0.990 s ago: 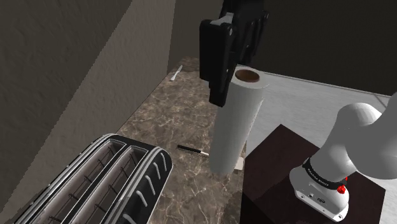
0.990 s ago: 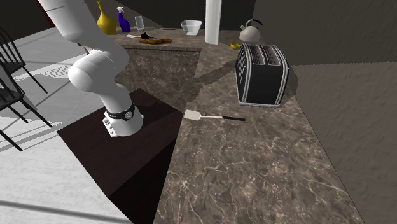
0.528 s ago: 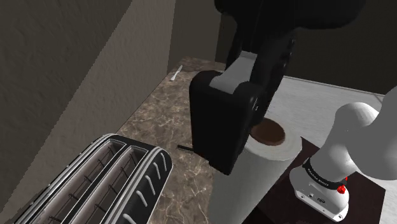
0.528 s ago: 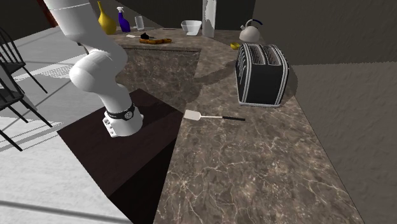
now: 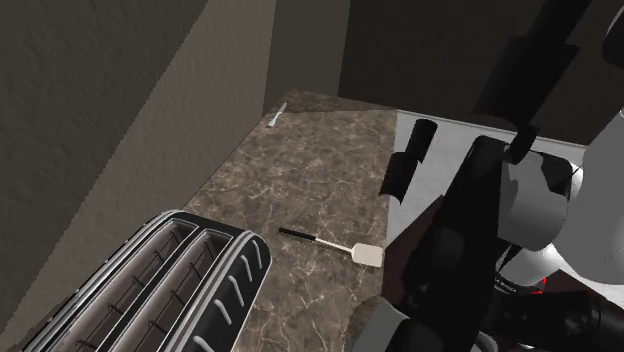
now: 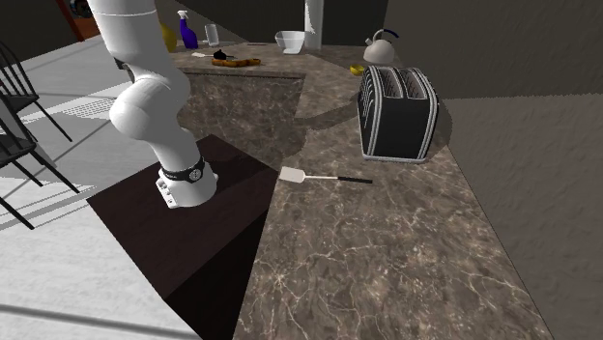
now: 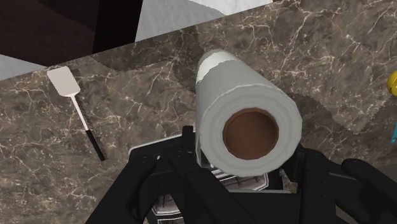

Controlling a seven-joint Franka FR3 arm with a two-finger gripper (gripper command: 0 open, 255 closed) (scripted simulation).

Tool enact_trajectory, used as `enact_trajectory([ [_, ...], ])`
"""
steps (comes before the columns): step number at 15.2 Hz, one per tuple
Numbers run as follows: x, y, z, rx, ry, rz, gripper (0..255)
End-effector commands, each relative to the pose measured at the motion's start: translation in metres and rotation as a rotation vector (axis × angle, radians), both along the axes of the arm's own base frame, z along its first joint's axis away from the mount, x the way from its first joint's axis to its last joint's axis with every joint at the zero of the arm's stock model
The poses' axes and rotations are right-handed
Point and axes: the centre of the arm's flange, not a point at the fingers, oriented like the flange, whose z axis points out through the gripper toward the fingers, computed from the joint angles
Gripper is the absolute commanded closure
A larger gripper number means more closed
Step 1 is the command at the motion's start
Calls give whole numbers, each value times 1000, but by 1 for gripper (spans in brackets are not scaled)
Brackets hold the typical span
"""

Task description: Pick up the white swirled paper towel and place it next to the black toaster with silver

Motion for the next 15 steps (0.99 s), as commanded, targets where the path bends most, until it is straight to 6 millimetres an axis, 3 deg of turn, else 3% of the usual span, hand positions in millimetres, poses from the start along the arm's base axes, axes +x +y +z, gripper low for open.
enact_trajectory([
  [1,-4,3,-11,1,0,-2,255],
  [15,-4,3,-84,1,0,-2,255],
])
